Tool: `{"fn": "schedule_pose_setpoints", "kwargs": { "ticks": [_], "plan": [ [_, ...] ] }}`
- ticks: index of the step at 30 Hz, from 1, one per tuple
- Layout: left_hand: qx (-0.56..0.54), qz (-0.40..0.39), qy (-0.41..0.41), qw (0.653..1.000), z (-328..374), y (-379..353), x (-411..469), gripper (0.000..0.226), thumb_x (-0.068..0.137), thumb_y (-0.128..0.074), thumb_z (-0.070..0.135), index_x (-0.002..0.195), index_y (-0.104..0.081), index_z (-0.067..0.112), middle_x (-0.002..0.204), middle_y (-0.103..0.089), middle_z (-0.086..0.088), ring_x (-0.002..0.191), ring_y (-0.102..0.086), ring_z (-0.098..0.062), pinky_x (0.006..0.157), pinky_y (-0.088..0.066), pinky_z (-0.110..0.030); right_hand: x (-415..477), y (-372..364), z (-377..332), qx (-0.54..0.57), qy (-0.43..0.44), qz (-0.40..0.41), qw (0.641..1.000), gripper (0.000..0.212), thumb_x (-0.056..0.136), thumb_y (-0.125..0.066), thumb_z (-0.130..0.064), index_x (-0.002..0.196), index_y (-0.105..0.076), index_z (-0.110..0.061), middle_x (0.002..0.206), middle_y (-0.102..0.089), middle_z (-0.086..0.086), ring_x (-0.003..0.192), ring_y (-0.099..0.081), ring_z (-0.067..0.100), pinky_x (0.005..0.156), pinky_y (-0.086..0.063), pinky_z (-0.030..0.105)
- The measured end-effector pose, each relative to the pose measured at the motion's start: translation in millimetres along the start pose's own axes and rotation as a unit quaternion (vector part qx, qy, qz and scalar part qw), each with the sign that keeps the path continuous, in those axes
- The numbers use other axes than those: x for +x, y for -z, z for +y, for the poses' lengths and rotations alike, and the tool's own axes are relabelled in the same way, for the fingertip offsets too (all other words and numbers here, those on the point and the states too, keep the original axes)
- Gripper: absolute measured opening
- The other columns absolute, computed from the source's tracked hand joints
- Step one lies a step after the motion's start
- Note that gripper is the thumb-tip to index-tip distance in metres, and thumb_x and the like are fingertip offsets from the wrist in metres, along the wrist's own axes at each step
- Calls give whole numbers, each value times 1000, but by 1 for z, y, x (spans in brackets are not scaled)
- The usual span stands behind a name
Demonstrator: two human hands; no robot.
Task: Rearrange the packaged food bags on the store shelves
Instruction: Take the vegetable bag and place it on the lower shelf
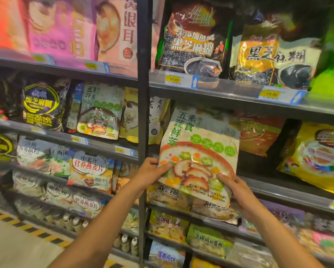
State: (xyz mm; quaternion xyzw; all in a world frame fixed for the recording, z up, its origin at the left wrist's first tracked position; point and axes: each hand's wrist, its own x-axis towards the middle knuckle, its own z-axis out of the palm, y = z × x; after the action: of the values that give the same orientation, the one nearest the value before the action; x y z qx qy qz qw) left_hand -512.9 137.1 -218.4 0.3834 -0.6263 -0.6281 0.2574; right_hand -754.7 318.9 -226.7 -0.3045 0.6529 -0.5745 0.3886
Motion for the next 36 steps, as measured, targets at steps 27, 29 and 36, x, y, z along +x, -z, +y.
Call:
{"fn": "schedule_pose_setpoints", "kwargs": {
  "ticks": [27, 29, 36],
  "plan": [
    [-178, 206, 89, 958, -193, 225, -310, 41, 96, -70, 45, 131, -67, 25, 116, -79, -4, 105, -77, -26, 97, -60, -50, -165, -314, 137, -127, -98, -185, 970, 70, 79, -83, -50, 135, -56, -20, 124, -68, -4, 110, -66, 18, 97, -51, 36],
    [-181, 241, 96, 949, -197, 245, -323, 40, 95, -69, 46, 129, -68, 24, 113, -80, -4, 102, -78, -26, 94, -61, -48, -157, -339, 145, -156, -81, -204, 963, 101, 67, -83, -71, 148, -48, -20, 144, -58, -2, 129, -58, 23, 111, -45, 43],
    [-200, 340, 103, 913, -214, 322, -347, 42, 93, -72, 46, 127, -68, 23, 111, -81, -6, 102, -78, -28, 98, -59, -52, -142, -446, 128, -146, -58, -325, 932, 88, 79, -77, -54, 153, -43, -21, 148, -53, -4, 132, -54, 22, 105, -42, 35]
  ]
}}
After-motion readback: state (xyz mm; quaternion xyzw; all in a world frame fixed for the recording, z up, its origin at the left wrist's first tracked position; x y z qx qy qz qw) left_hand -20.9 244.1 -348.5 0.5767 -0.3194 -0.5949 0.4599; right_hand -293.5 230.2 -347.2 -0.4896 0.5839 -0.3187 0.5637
